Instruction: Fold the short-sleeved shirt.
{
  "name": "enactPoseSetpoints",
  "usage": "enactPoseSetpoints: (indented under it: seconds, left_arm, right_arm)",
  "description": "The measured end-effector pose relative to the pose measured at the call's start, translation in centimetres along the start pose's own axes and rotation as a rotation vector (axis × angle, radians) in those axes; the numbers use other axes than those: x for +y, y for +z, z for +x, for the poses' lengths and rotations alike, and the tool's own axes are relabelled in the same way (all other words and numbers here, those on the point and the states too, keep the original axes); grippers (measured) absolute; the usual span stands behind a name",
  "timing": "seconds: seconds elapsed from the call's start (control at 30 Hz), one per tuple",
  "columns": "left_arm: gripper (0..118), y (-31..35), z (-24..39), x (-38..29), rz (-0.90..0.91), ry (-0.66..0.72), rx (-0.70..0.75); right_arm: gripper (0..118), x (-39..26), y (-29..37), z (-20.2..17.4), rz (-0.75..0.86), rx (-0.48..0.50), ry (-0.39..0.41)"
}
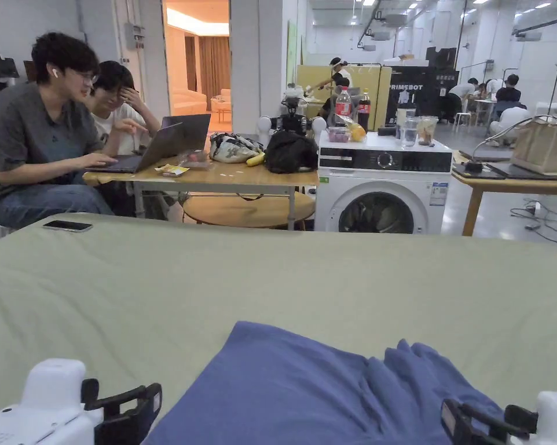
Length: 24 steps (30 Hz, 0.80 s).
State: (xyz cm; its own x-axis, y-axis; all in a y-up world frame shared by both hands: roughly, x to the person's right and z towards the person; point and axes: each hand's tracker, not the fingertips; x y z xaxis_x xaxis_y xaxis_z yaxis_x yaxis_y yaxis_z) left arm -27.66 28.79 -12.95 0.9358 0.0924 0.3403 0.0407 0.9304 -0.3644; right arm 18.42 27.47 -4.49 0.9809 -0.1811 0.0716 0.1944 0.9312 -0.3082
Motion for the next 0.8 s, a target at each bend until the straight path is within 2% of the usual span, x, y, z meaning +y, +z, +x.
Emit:
enactPoseSetpoints:
  seconds: [0.03, 0.07, 0.1, 0.13, 0.17, 0.3, 0.47, 0.5, 0.53, 0.57, 0.6, 0.63, 0.67, 0.7, 0.8]
  left_arm:
    - [70, 0.1, 0.9, 0.4, 0.014, 0.003, -0.020]
    - [52, 0.3, 1.7, 0.8, 0.019, -0.003, -0.031]
    - [21, 0.5, 2.5, 1.0, 0.047, -0.014, -0.048]
    - [1, 0.5, 3.0, 1.2, 0.057, -0.021, -0.050]
    - [0, 0.5, 3.4, 1.3, 0.058, -0.018, -0.050]
    - [0, 0.6, 3.6, 1.0, 0.073, 0.027, -0.106]
    - [0, 1.0, 1.9, 0.6, 0.039, 0.052, -0.093]
    - [12, 1.0, 0.9, 0.3, 0.032, 0.088, -0.099]
    - [33, 0.9, -0.2, -0.1, 0.019, 0.121, -0.107]
    - [48, 0.9, -1.3, -0.7, 0.004, 0.140, -0.111]
    - [55, 0.6, -2.6, -1.5, -0.021, 0.154, -0.114]
    - [55, 0.1, -3.7, -2.5, -0.087, 0.172, -0.081]
    - [67, -0.3, -4.6, -3.2, -0.137, 0.185, -0.054]
    - [73, -0.7, -5.5, -4.2, -0.194, 0.206, -0.041]
    - [73, -1.7, -7.3, -6.7, -0.299, 0.294, -0.018]
  right_arm:
    - [41, 0.4, 0.0, -0.4, -0.004, 0.013, 0.010]
    - [27, 0.7, 0.1, -0.8, -0.006, 0.007, 0.012]
    - [15, 0.7, 0.0, -1.2, -0.003, 0.001, 0.021]
    - [8, 0.8, 0.1, -1.6, 0.000, -0.006, 0.033]
    - [0, 0.9, 0.2, -1.8, -0.001, -0.008, 0.047]
    - [0, 0.7, 0.5, -2.6, 0.003, -0.026, 0.132]
    - [0, 0.4, 0.7, -2.4, -0.010, -0.025, 0.141]
    - [0, 0.3, 0.6, -2.2, -0.011, -0.020, 0.140]
    - [0, 0.2, 0.7, -2.1, -0.016, -0.014, 0.138]
    - [0, 0.0, 0.9, -2.0, -0.019, -0.010, 0.137]
    - [0, -0.3, 1.1, -1.9, -0.022, -0.003, 0.136]
    - [0, -0.6, 0.9, -1.7, -0.032, 0.008, 0.132]
    - [0, -0.8, 0.9, -1.6, -0.039, 0.011, 0.129]
    - [0, -1.1, 0.9, -1.5, -0.046, 0.015, 0.124]
    - [0, -1.6, 0.8, -1.5, -0.074, 0.018, 0.104]
